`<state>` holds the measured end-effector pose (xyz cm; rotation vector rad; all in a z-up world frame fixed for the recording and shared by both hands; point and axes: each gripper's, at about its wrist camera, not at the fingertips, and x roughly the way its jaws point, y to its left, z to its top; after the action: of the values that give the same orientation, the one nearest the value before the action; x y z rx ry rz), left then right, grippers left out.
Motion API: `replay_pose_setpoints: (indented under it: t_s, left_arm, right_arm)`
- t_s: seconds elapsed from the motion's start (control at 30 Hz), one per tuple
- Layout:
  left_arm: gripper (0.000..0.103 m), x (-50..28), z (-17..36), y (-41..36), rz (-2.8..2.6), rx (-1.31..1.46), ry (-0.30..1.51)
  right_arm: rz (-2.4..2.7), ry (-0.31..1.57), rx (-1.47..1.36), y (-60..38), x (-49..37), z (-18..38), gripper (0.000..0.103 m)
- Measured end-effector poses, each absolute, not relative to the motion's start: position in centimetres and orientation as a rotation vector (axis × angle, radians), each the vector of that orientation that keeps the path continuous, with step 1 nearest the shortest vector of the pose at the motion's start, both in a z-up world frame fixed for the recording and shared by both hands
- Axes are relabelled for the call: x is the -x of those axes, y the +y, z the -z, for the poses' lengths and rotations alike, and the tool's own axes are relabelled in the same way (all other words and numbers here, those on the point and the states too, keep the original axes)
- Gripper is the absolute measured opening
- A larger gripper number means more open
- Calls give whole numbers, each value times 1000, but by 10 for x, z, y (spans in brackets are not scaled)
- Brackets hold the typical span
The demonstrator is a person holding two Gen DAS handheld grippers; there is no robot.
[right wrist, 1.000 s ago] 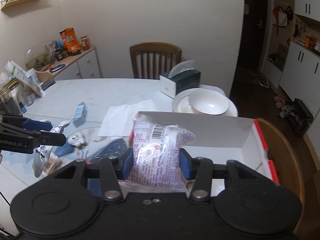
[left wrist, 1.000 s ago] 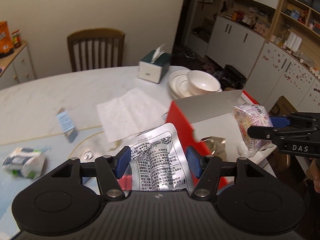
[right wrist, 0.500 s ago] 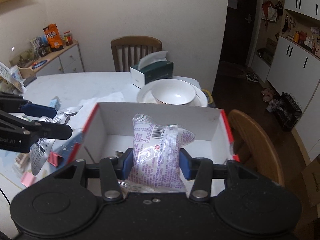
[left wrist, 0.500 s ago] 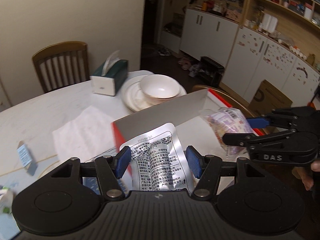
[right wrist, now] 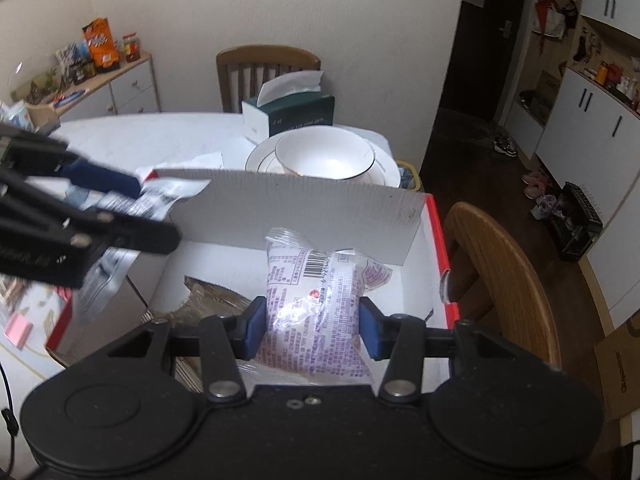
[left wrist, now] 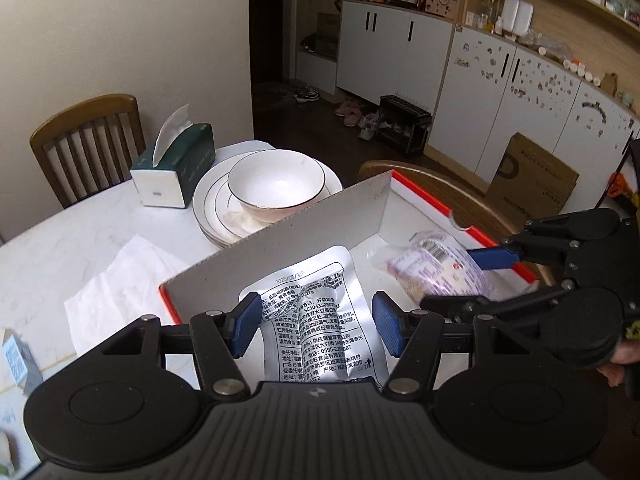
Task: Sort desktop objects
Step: 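Release the pink-printed bag from the right tool while the left tool lowers the silver pouch into the box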
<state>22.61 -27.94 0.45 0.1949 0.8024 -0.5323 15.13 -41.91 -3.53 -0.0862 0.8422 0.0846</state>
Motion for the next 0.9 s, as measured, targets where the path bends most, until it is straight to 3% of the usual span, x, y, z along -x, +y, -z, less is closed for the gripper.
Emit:
replay_pose_setpoints:
  t_s: [0.9]
  left_arm:
    - [60, -297, 73, -321, 549, -355, 1009]
  right_arm:
    - [-174, 1041, 212, -421, -195, 84, 47]
